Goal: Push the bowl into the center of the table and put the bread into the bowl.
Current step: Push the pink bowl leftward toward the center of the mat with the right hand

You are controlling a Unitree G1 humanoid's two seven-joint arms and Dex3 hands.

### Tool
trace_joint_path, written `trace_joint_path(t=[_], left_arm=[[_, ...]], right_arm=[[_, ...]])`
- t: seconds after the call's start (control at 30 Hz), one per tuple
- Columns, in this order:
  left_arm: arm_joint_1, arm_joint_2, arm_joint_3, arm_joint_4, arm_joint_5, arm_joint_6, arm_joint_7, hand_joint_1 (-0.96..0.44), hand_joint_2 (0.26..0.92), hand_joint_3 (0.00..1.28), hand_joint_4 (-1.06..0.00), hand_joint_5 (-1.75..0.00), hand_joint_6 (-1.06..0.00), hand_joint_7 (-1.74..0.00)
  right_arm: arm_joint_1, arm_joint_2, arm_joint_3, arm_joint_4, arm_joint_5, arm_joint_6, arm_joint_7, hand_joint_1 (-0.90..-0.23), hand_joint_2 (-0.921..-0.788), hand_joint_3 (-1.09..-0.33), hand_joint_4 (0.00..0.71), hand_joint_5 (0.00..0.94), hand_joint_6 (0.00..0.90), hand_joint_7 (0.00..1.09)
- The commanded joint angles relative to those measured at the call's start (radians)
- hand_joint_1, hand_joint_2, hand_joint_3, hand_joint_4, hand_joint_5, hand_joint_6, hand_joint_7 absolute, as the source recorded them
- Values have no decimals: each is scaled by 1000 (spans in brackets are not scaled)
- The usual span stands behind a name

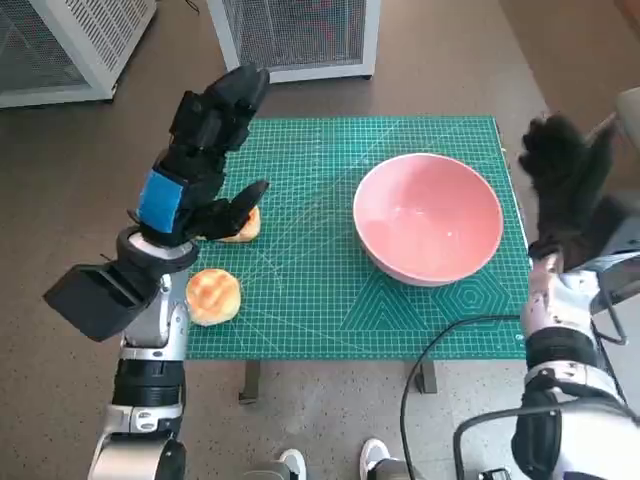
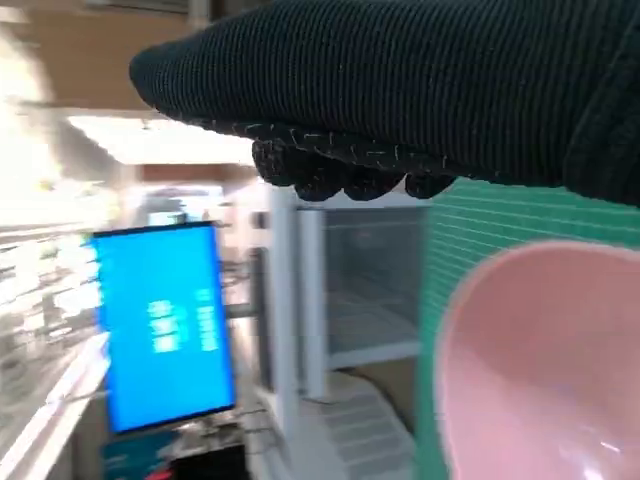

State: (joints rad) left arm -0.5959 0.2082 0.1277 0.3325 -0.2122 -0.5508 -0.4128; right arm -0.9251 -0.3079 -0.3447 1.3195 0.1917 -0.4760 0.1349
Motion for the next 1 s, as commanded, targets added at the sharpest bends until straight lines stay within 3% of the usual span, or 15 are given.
trace_joint_path(t=[0.03,0.3,0.4,0.63,1.0], left_arm=[[17,15,12,6,11,-26,10,-579,921,388,-155,0,1,-547],[31,30,23,11,13,-37,14,-606,921,385,-157,-2,1,-527],[37,35,27,10,7,-36,12,-607,921,383,-160,-3,1,-525],[56,42,37,-5,1,-30,13,-601,921,380,-168,-7,-5,-520],[89,53,54,-35,0,-22,27,-603,921,372,-177,-5,-37,-465]], right_arm=[[27,30,-6,19,-16,59,-32,-567,-921,-782,125,7,41,400],[22,76,-8,22,-29,114,-49,-578,-921,-785,145,14,51,391],[20,96,-23,22,-16,128,-36,-581,-921,-784,152,15,51,386],[14,134,-55,20,1,131,6,-563,-921,-777,169,15,61,384],[-17,182,-64,20,-9,136,14,-546,-921,-805,156,3,74,401]])
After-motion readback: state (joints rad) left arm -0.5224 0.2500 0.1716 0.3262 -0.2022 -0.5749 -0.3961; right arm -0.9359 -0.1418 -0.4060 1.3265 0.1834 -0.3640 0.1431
